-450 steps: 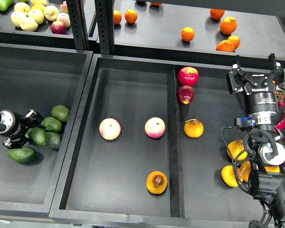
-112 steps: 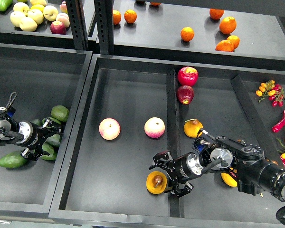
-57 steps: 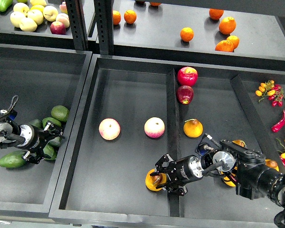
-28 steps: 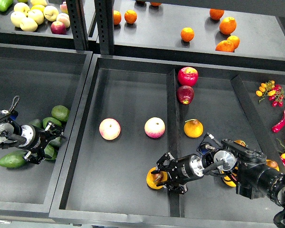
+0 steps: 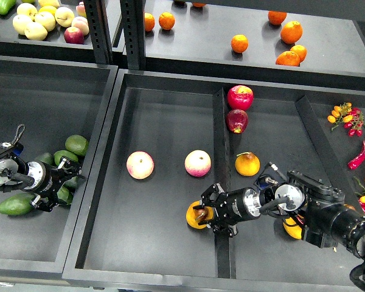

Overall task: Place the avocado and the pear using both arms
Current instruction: 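Lift the pear and carry it into the orange fruit bin, then lower the pear and open the right gripper to release it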

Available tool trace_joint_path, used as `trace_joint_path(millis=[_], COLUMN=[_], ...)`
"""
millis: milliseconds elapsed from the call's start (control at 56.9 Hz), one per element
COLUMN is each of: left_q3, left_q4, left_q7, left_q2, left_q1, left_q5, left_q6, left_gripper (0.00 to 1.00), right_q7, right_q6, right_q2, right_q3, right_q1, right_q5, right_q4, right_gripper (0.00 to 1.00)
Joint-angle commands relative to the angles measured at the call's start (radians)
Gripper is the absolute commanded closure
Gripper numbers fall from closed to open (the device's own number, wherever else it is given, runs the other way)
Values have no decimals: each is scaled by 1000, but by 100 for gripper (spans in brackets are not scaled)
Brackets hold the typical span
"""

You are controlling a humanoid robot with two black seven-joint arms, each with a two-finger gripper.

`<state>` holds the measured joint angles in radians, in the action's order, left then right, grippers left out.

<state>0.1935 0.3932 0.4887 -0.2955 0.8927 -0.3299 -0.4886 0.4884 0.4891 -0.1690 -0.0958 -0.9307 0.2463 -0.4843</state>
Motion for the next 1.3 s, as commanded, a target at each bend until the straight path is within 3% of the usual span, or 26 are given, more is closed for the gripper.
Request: trace_joint_path(millis=[0,264,1055,1108,1196,1284], left_q3=[0,0,0,0,1,1], left_q4=[1,-1,6,6,3,3], left_q7=[0,0,0,0,0,0], left_q2=[-2,1,-2,-1,1,1], left_q1=[0,2,-3,-3,-3,-1], left_q5=[0,0,0,0,0,0], left_q6=[0,0,0,0,0,0], left_gripper=[11,10,9,9,9,9], right_q7=[0,0,0,0,0,0], right_q6=[0,0,0,0,0,0], right_q2=[-124,-325,-310,-311,-319,-327], right_q3=[13,77,70,71,71,67], right_q1=[-10,24,201,208,214,207], right_q5=[21,50,21,21,11,10], right_q4=[-74,-197,-135,-137,-137,-137], right_gripper=[80,80,77,73,56,52])
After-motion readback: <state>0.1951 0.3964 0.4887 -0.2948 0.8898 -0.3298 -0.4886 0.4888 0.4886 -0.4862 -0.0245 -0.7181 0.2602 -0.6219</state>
